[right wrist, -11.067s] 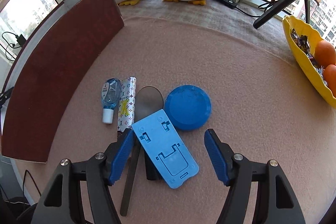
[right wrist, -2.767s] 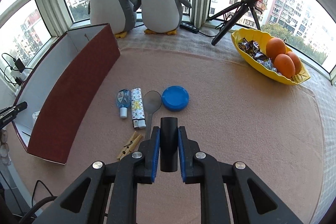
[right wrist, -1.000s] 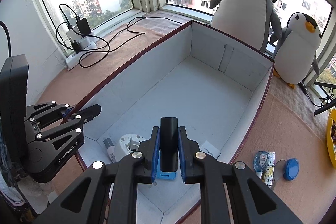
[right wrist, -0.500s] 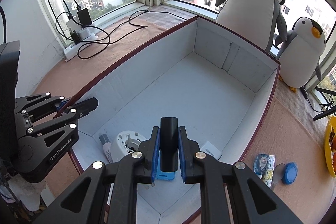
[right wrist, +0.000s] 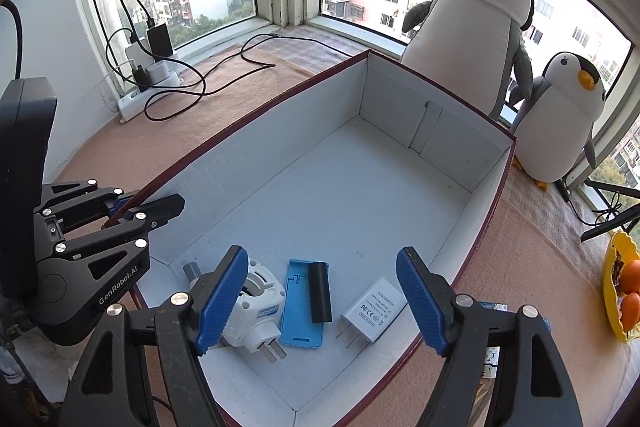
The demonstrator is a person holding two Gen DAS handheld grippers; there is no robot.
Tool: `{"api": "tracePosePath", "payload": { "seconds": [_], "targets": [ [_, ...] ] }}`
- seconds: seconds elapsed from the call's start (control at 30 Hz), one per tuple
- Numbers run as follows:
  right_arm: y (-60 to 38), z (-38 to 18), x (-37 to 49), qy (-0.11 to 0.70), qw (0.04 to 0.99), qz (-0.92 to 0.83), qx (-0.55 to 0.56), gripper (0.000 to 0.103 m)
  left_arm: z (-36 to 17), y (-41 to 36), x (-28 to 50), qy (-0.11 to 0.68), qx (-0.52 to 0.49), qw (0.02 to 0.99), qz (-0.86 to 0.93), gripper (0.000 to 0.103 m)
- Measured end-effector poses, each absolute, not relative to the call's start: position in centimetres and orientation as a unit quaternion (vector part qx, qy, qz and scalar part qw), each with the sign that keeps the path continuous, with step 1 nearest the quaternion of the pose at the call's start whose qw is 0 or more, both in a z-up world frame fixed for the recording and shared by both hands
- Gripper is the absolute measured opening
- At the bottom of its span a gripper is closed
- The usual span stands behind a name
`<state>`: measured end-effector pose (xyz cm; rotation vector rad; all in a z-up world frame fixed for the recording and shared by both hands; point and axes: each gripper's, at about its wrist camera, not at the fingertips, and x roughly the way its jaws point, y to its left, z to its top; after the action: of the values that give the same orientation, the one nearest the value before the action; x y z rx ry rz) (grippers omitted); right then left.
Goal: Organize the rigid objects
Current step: 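Lower the black cylinder into the box and open the right gripper, then move the right gripper to the blue round lid and grasp it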
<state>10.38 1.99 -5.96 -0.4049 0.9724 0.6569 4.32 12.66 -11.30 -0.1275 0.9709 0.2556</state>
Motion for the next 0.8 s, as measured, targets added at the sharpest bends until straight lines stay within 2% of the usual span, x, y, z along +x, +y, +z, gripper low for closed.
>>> {"api": "tracePosePath", "payload": {
  "seconds": [0.4,0.8],
  "targets": [
    [0.0,-4.3,9.9,0.441,0.829,0.301,-0.166,0.073,-11.3,12.7,4.3,0.468,-0.061,0.873,0.122,0.009],
    [-6.6,-2.2,10.1,0.431,0.857,0.258,-0.116,0.073,-11.3,12.7,4.4,0.472,-0.060,0.871,0.122,0.009]
  ]
}}
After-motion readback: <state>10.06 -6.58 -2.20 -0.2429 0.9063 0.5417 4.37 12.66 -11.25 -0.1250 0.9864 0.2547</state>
